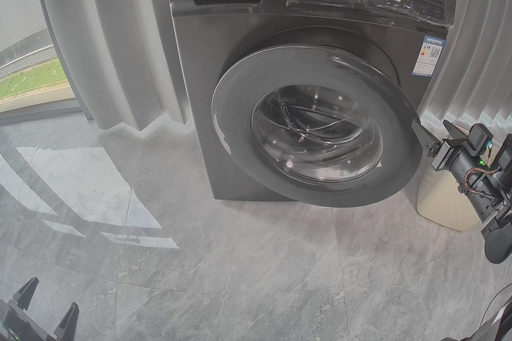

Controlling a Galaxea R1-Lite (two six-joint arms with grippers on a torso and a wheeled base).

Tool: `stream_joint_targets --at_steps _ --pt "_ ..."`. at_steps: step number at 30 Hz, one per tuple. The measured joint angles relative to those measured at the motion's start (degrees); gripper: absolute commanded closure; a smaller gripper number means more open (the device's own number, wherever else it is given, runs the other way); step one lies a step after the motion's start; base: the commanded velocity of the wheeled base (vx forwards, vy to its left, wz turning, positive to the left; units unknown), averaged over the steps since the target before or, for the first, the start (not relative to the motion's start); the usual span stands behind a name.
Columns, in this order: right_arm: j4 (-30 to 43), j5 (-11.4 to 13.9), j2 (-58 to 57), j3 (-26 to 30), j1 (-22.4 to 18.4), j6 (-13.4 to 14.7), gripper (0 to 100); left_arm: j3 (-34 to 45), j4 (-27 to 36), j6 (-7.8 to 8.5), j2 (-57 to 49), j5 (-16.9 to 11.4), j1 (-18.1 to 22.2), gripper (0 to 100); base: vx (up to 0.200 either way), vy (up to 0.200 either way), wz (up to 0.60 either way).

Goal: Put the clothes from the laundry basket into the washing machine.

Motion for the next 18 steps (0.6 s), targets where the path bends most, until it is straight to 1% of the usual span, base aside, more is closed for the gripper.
stream_joint_targets --at_steps 7,12,18 --pt "-0.24 0.38 1.38 1.76 0.96 0.55 0 0.0 0.0 -0.01 0.0 0.0 -0.02 0 0.0 0.0 0.0" --pt "0.09 0.88 0.29 3.5 4.13 0.85 0 0.0 0.0 0.0 0.0 0.0 0.0 0 0.0 0.0 0.0" --pt "-0.05 0.63 0.2 4.4 7.33 1.04 0 0.0 0.0 -0.01 0.0 0.0 0.0 0 0.0 0.0 0.0"
